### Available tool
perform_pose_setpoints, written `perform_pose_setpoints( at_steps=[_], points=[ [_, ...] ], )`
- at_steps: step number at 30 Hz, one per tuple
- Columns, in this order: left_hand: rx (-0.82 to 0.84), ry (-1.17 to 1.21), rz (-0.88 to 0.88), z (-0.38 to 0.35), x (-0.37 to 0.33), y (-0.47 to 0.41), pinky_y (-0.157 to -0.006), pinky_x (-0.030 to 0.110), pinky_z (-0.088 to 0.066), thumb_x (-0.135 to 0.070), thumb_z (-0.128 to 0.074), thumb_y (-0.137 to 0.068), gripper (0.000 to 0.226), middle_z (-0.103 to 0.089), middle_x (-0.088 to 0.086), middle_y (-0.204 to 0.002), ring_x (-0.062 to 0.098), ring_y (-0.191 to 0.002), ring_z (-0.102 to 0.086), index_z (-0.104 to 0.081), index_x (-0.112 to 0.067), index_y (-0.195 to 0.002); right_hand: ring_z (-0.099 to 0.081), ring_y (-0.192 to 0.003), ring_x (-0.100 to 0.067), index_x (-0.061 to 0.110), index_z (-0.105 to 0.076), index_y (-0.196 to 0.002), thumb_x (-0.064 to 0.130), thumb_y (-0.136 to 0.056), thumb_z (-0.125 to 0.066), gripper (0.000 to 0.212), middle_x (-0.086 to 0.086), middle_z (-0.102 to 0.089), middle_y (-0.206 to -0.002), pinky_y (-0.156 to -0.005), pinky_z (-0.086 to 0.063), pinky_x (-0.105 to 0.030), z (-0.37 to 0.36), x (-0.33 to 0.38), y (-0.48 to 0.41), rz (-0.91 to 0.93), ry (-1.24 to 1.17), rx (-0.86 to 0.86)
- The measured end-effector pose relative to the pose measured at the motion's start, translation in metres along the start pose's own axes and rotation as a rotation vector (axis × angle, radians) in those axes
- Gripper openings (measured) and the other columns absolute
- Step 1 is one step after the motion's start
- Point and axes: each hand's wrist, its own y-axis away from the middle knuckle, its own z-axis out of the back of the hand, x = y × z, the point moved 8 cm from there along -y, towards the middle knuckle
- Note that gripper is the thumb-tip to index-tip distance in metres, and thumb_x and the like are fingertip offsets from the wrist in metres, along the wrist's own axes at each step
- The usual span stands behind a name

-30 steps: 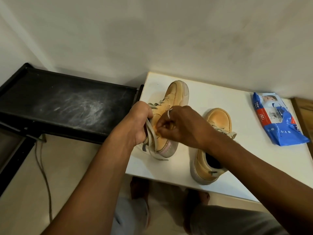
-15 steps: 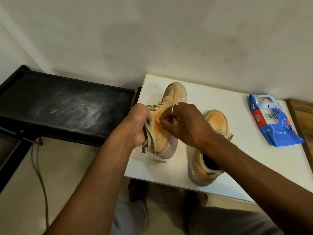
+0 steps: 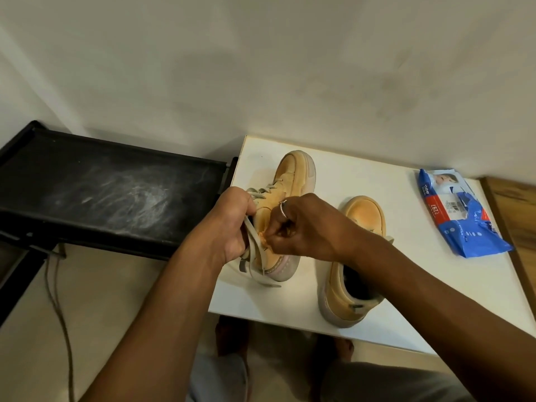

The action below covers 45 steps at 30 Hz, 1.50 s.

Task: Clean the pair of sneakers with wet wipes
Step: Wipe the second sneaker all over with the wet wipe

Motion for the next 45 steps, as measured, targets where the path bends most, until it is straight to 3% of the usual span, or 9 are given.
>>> perform_pose_setpoints(
  at_steps=[5,10,15,18,25,32,38,43,45],
  points=[
    [0.000,-0.011,-0.019,-0.001,-0.001,0.000,-0.062,0.035,-0.053,-0.003,-0.036,-0.079,0.022,-0.060,0.008,-0.063,0.026,-0.064,-0.061,-0.056,-0.012,-0.075,-0.062,-0.071,-0.011,0.019,-0.076,-0.090,0.029,-0.088,-0.068,0.013,0.007,-0.071,-0.082,-0.068,-0.055,-0.031,0.022,-0.008,-0.003,-0.032,0.127,-0.257],
    [0.014,-0.005,-0.011,-0.002,-0.001,0.001,-0.058,0.031,-0.052,-0.003,-0.035,-0.080,0.022,-0.056,0.007,-0.060,0.023,-0.058,-0.058,-0.053,-0.012,-0.069,-0.065,-0.072,-0.009,0.019,-0.075,-0.086,0.020,-0.084,-0.072,0.003,0.008,-0.071,-0.079,-0.065,-0.054,-0.023,0.001,0.000,0.000,0.018,-0.013,-0.001],
    [0.075,-0.017,-0.013,-0.011,0.000,0.002,-0.068,0.033,-0.049,-0.006,-0.042,-0.078,0.016,-0.058,0.010,-0.080,0.027,-0.079,-0.057,-0.056,-0.012,-0.084,-0.059,-0.069,-0.002,0.025,-0.076,-0.093,0.024,-0.085,-0.070,0.010,0.012,-0.069,-0.081,-0.062,-0.045,-0.019,0.060,-0.036,0.003,-0.133,0.068,-0.467],
    [0.074,-0.048,-0.006,-0.014,0.001,0.000,-0.084,0.041,-0.051,-0.005,-0.054,-0.080,0.031,-0.063,0.017,-0.110,0.035,-0.100,-0.058,-0.060,-0.011,-0.110,-0.063,-0.077,-0.005,0.024,-0.076,-0.098,0.024,-0.088,-0.067,0.014,0.008,-0.073,-0.090,-0.071,-0.053,-0.027,0.054,-0.049,-0.002,-0.175,0.093,-0.407],
    [0.058,-0.102,-0.024,-0.012,0.003,-0.011,-0.080,0.048,-0.056,0.003,-0.072,-0.077,0.047,-0.070,0.015,-0.105,0.035,-0.093,-0.067,-0.059,-0.008,-0.120,-0.061,-0.069,-0.002,0.023,-0.076,-0.093,0.027,-0.085,-0.072,0.009,0.011,-0.069,-0.079,-0.059,-0.044,-0.011,0.037,-0.042,-0.003,-0.155,0.028,-0.161],
    [0.070,-0.125,-0.026,-0.012,0.005,-0.015,-0.089,0.054,-0.052,-0.001,-0.077,-0.075,0.054,-0.067,0.015,-0.111,0.038,-0.099,-0.064,-0.056,-0.010,-0.123,-0.063,-0.072,-0.008,0.021,-0.077,-0.091,0.026,-0.087,-0.068,0.011,0.007,-0.072,-0.083,-0.067,-0.054,-0.030,0.049,-0.049,-0.003,-0.146,0.143,-0.453],
    [0.068,-0.103,-0.014,-0.010,0.007,-0.020,-0.087,0.055,-0.052,0.002,-0.073,-0.077,0.046,-0.069,0.015,-0.107,0.037,-0.096,-0.066,-0.059,-0.009,-0.120,-0.060,-0.066,0.002,0.020,-0.076,-0.092,0.023,-0.084,-0.073,0.009,0.012,-0.070,-0.076,-0.059,-0.043,-0.011,0.032,-0.045,-0.003,-0.161,-0.072,-0.115],
    [0.044,-0.085,-0.003,-0.007,0.008,-0.023,-0.091,0.056,-0.050,0.001,-0.074,-0.076,0.053,-0.065,0.015,-0.113,0.039,-0.100,-0.062,-0.054,-0.010,-0.124,-0.067,-0.075,-0.004,0.020,-0.076,-0.089,0.025,-0.088,-0.068,0.009,0.012,-0.072,-0.081,-0.075,-0.056,-0.030,0.068,-0.066,0.006,-0.230,-0.015,-0.501],
    [0.037,-0.084,0.003,-0.007,0.009,-0.024,-0.091,0.056,-0.050,0.000,-0.074,-0.076,0.054,-0.064,0.015,-0.113,0.039,-0.100,-0.062,-0.054,-0.010,-0.125,-0.067,-0.075,-0.006,0.019,-0.074,-0.089,0.023,-0.088,-0.067,0.009,0.011,-0.071,-0.079,-0.077,-0.057,-0.034,0.067,-0.072,0.008,-0.267,-0.010,-0.530]
  ],
)
